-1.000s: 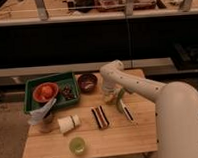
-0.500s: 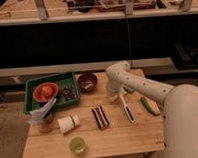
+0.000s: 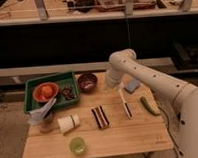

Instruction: Place banana in tray

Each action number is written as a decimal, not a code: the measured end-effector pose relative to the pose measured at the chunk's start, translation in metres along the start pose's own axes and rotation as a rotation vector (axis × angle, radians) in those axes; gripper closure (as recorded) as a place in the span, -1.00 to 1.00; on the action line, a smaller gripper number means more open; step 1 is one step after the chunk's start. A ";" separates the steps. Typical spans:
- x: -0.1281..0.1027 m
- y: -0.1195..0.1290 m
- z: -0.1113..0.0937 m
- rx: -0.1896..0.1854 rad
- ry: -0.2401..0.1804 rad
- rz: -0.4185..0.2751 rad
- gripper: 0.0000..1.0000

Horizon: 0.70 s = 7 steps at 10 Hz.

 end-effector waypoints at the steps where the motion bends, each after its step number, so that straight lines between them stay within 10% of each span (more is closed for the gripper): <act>1: -0.012 -0.004 -0.020 0.000 -0.051 -0.012 1.00; 4: -0.059 -0.016 -0.069 -0.019 -0.301 -0.069 1.00; 7: -0.115 -0.028 -0.072 -0.070 -0.559 -0.132 1.00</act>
